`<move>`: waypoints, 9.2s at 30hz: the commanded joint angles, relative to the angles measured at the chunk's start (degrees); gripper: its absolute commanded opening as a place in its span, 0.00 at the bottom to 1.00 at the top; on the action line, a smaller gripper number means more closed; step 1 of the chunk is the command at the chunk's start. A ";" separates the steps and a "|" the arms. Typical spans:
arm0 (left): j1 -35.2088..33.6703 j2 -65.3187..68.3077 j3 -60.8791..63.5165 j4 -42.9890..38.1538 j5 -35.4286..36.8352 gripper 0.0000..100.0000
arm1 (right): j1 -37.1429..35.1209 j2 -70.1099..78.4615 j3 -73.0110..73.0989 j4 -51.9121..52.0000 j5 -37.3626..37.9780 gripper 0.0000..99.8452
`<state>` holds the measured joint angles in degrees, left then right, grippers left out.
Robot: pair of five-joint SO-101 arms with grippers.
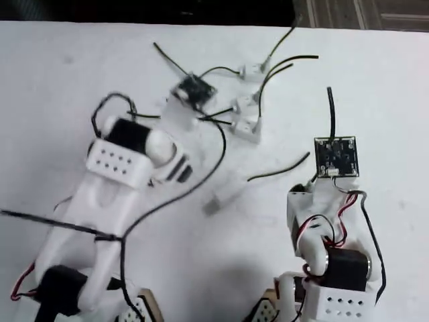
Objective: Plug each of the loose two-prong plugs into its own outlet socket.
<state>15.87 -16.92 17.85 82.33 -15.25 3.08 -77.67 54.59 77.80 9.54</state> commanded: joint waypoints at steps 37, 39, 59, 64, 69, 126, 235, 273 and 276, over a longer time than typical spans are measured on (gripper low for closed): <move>10.33 12.35 -9.76 -1.14 -0.79 0.17 | 5.14 -0.04 -0.88 -2.51 0.70 0.02; 7.43 6.64 -8.97 1.67 -0.88 0.17 | 3.03 0.04 -0.44 -4.44 2.02 0.02; -23.96 -41.10 43.43 -16.35 -7.82 0.17 | -25.27 -0.48 23.12 -23.60 0.09 0.02; -25.54 -41.01 49.05 -20.57 -9.93 0.17 | -28.97 -0.48 25.85 -23.60 0.00 0.02; -25.45 -41.01 53.27 -25.49 -9.67 0.17 | -30.64 -0.48 26.64 -23.78 -1.85 0.02; -25.45 -41.19 56.09 -26.02 -9.93 0.17 | -33.19 -0.48 29.98 -25.36 4.40 0.23; -25.80 -86.90 79.21 -18.37 -1.93 0.02 | -18.07 -25.36 42.29 -8.48 -6.33 0.02; -25.63 -86.90 79.21 -9.14 -1.85 0.02 | -18.24 -25.27 42.29 -5.23 -6.07 0.02; -25.63 -86.90 79.21 -9.14 -1.85 0.02 | -18.24 -25.27 42.29 -5.23 -6.07 0.02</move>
<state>-9.54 -103.69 97.23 72.92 -17.45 -15.47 -102.55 96.26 72.18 3.56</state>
